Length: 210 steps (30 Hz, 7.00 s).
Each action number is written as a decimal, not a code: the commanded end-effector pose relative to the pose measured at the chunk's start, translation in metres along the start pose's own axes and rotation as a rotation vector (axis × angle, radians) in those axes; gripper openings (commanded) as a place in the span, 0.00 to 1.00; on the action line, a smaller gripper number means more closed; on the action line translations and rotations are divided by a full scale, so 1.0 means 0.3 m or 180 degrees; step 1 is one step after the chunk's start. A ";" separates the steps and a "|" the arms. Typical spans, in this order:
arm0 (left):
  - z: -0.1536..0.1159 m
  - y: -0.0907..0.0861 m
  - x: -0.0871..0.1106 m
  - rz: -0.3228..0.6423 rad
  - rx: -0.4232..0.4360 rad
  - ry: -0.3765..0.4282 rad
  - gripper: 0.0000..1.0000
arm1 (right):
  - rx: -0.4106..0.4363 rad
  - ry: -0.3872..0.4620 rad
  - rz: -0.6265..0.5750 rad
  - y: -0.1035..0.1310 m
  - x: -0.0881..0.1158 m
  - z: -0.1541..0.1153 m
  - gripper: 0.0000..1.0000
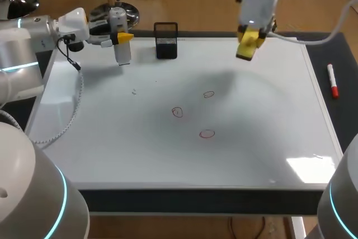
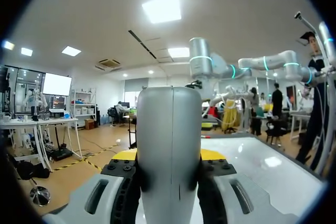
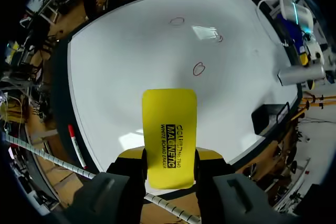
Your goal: Pick up the inspection probe, press it on each red-marked spot on the whiteboard one by one, put down the probe, pick up the eraser, and wipe off all the red marks.
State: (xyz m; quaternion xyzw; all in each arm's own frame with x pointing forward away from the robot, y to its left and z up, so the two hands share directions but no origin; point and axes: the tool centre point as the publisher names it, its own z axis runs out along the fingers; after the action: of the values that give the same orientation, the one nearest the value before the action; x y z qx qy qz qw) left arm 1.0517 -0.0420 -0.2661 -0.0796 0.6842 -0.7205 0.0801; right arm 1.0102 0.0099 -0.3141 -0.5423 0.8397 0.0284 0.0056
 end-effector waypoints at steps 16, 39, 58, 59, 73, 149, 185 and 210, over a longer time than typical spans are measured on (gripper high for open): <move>0.000 0.000 -0.002 0.0004 0.0009 0.0003 0.00 | -0.0024 -0.0035 -0.1030 0.437 -0.159 0.016 0.00; 0.000 0.000 -0.002 0.0004 0.0009 0.0003 0.00 | -0.0323 -0.0043 -0.1449 0.627 -0.404 0.243 0.00; 0.000 0.000 -0.002 0.0004 0.0009 0.0003 0.00 | -0.0212 0.0046 -0.1568 0.802 -0.569 0.359 0.00; 0.000 0.000 -0.002 0.0004 0.0009 0.0003 0.00 | -0.0190 0.0073 -0.1582 0.807 -0.568 0.366 0.00; 0.000 0.000 -0.002 0.0004 0.0009 0.0003 0.00 | -0.0115 0.0177 -0.1460 0.791 -0.540 0.423 0.00; 0.000 0.000 -0.002 0.0004 0.0009 0.0003 0.00 | 0.0037 0.0174 -0.1245 0.752 -0.466 0.243 0.00; 0.000 0.000 -0.002 0.0004 0.0009 0.0003 0.00 | 0.0124 0.0151 -0.1399 0.880 -0.519 0.403 0.00; 0.000 0.000 -0.002 0.0004 0.0009 0.0003 0.00 | -0.0024 0.0261 -0.1359 0.832 -0.433 0.484 0.00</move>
State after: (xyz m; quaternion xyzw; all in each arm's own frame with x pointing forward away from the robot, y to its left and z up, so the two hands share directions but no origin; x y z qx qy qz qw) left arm 1.0518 -0.0422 -0.2662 -0.0795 0.6841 -0.7206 0.0799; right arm 0.8317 0.2468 -0.4335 -0.7082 0.7055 0.0091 -0.0251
